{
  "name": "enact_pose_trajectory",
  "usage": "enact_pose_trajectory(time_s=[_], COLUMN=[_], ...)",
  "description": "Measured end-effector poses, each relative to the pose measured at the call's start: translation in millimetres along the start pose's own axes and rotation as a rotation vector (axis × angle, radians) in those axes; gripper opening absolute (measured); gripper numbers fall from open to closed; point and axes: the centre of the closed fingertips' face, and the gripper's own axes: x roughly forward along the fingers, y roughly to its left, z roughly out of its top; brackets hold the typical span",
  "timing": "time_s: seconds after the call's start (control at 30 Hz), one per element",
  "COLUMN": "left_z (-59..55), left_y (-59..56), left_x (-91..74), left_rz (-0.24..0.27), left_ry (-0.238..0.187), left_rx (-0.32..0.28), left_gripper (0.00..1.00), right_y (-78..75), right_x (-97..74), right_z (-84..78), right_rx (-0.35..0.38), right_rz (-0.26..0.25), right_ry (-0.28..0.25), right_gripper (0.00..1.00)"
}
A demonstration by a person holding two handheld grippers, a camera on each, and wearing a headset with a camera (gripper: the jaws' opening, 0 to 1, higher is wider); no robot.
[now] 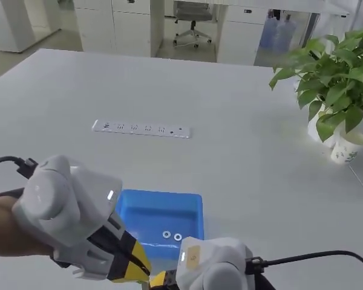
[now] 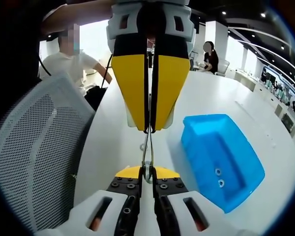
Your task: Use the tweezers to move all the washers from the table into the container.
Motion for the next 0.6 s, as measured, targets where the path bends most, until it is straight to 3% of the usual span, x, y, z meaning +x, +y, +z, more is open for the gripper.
enact_pose_trajectory(time_s=[0.6], left_z=[17.8], left_y=[7.8], left_x=[-13.4], left_rz=[0.006], left_ry=[0.002], left_rx=[0.021], left_gripper=[0.04], right_y=[-8.6], right_x=[-16.6], right_z=[13.9], right_rx=[-0.006], right_rz=[-0.011], right_ry=[-0.016], right_gripper=[0.09])
